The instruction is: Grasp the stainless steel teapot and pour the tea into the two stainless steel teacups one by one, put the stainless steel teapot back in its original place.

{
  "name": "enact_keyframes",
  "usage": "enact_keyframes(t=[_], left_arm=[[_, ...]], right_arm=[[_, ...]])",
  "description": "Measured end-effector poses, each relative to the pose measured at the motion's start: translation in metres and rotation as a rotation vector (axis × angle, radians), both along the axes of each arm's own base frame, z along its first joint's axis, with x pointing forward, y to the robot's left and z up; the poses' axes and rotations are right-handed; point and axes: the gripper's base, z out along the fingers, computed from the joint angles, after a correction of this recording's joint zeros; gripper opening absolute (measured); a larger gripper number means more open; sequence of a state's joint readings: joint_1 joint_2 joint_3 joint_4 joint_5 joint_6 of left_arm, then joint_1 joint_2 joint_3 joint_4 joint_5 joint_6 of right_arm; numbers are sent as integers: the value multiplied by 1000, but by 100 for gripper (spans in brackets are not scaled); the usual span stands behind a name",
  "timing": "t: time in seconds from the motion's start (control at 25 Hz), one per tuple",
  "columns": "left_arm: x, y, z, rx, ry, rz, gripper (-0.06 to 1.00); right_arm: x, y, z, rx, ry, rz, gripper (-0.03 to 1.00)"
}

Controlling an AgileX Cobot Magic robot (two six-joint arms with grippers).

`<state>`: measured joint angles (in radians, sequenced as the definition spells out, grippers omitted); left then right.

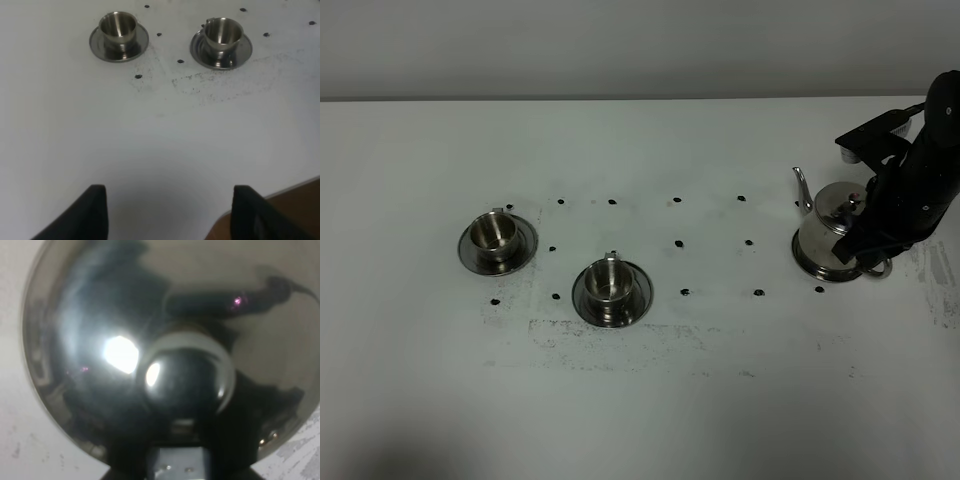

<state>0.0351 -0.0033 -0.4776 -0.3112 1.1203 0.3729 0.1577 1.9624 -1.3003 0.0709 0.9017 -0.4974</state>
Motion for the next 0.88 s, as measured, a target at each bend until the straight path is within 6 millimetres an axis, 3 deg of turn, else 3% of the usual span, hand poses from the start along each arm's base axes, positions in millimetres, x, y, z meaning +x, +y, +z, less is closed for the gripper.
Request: enact_keyframes(t=[0.4, 0.64, 0.88], left_arm=[[0, 0, 0, 0, 0, 0, 52], [0, 0, 0, 0, 0, 0, 52], [0, 0, 0, 0, 0, 0, 52]], right_arm=[[1, 2, 0, 33, 0, -175, 17], [2, 0, 0, 20, -1, -184, 17], [0, -2, 22, 4, -56, -165, 17]])
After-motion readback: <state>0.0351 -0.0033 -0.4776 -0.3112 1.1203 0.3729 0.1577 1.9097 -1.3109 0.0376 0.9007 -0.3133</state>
